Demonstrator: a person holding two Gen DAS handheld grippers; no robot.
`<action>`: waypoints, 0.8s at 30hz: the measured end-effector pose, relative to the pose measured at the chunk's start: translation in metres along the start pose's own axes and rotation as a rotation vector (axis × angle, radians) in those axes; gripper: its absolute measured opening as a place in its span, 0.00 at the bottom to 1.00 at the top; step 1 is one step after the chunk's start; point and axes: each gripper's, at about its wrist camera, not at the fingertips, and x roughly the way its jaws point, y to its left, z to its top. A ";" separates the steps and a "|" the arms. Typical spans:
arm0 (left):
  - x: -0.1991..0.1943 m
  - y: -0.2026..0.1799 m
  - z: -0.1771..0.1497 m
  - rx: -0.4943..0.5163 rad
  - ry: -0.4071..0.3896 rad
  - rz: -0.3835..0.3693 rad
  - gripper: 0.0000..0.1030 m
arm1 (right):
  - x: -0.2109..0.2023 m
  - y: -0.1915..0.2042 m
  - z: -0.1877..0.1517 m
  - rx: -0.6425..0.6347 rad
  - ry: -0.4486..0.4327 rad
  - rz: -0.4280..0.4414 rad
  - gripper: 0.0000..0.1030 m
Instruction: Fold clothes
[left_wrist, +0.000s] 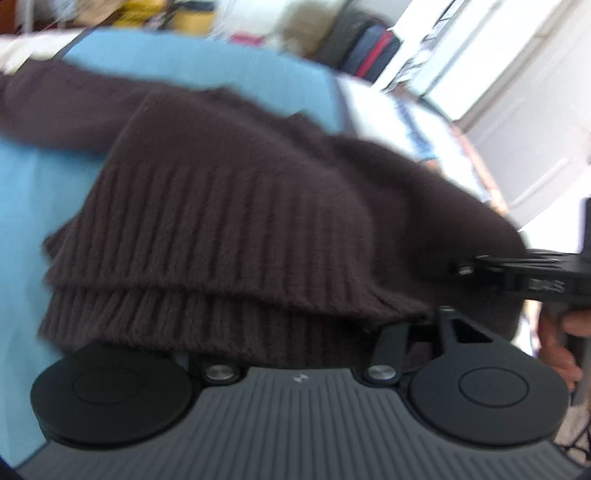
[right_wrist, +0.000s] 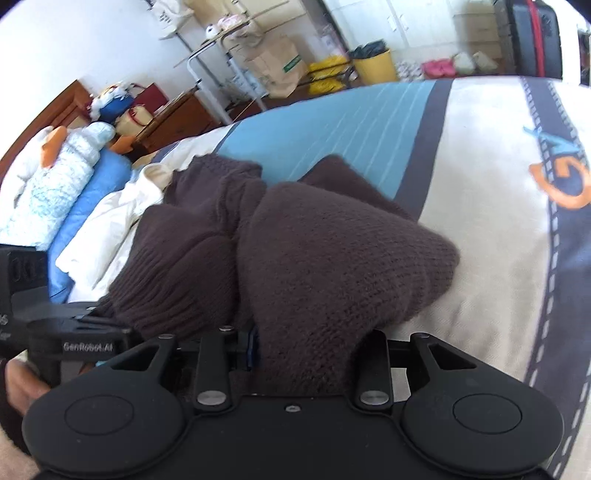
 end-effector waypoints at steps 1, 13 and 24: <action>0.005 0.002 0.001 -0.024 0.019 -0.003 0.57 | 0.000 0.004 -0.001 -0.026 -0.007 -0.021 0.39; -0.025 -0.050 -0.052 0.404 -0.175 0.312 0.28 | -0.004 0.018 -0.003 -0.162 -0.095 -0.125 0.34; -0.072 -0.029 -0.049 0.323 -0.316 0.502 0.28 | -0.068 -0.012 0.026 -0.053 -0.385 -0.223 0.21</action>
